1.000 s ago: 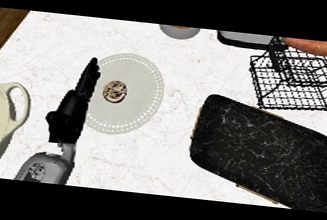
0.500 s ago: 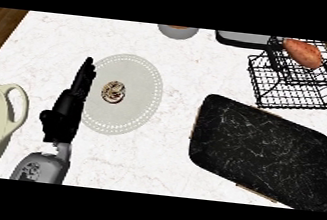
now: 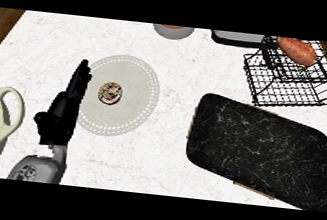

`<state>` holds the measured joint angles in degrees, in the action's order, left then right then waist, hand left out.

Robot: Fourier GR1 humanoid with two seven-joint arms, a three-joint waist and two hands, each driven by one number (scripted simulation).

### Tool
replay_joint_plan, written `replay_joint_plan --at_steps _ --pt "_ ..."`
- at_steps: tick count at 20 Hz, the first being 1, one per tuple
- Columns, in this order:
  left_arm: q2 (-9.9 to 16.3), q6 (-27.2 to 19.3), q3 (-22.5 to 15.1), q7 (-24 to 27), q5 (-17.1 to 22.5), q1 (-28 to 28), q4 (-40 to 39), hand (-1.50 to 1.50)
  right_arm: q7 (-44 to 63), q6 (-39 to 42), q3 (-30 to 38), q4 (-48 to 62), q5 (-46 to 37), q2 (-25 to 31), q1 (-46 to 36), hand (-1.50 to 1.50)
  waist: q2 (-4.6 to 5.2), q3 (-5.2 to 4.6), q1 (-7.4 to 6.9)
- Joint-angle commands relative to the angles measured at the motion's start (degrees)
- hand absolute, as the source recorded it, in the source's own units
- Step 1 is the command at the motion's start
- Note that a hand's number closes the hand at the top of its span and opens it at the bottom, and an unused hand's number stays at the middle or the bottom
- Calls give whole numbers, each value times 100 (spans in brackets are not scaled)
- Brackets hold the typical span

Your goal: Pick the sweet potato from the tray and place it in the tiered basket

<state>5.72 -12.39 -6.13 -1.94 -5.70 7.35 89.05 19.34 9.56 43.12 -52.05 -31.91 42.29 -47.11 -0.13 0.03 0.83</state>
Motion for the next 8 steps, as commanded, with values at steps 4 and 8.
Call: replay_joint_plan --at_steps 4,8 --pt "43 43 27 -209 46 -238 413 0 -809 768 1254 60 1046 666 1539 -150 -11 3 3" --pt "-216 -202 -165 39 -200 -290 153 0 -1614 1708 1983 541 1609 1156 2486 -150 -15 8 101"
